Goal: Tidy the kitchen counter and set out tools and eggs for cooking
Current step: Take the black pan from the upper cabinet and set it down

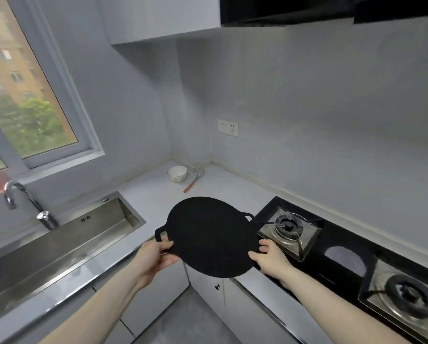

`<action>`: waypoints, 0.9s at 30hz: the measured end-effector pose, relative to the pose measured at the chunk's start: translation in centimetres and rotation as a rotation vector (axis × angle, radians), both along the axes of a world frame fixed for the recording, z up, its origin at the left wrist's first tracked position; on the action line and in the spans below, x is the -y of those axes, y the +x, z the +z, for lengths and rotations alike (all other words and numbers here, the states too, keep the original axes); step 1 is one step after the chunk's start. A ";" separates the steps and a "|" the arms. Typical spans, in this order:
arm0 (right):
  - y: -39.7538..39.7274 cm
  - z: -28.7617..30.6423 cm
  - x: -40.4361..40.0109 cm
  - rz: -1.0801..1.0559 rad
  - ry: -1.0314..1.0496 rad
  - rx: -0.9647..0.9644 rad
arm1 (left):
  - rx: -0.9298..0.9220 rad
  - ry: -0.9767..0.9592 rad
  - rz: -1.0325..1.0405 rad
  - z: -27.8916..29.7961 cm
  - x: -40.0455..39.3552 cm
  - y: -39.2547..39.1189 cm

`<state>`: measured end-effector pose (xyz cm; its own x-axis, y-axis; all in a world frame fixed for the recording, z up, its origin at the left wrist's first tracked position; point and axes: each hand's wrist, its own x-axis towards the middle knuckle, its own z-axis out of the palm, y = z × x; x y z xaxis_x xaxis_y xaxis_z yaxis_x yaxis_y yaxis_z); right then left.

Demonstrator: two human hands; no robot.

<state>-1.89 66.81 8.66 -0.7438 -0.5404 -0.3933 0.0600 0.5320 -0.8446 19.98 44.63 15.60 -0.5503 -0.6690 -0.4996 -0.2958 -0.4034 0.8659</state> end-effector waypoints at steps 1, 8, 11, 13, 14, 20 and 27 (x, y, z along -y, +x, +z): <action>-0.7 -0.9 1.5 -0.021 -0.018 0.069 | 0.002 0.008 -0.002 -0.5 1.0 -0.3; -1.4 -4.2 10.1 -0.183 -0.025 0.327 | 0.042 0.039 -0.027 -4.3 8.9 0.6; -0.9 -5.0 14.0 -0.195 0.006 0.381 | 0.084 0.043 -0.078 -5.5 14.5 0.8; -0.4 -5.4 16.3 -0.235 0.007 0.413 | 0.105 0.079 -0.135 -6.0 17.9 0.9; 0.0 -5.7 17.4 -0.269 -0.011 0.436 | 0.113 0.085 -0.169 -6.3 19.6 0.8; 1.7 -6.3 22.2 -0.486 -0.126 0.476 | 0.228 0.022 -0.313 -8.7 26.9 -1.2; -1.3 -8.1 24.7 -0.694 -0.174 0.458 | 0.293 0.126 -0.349 -12.8 31.1 -7.8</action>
<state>-3.16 42.11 0.55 -0.7169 -0.1009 -0.6898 0.6807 0.1129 -0.7239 12.14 13.57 2.77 -0.5550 -0.3932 -0.7330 -0.6572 -0.3330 0.6762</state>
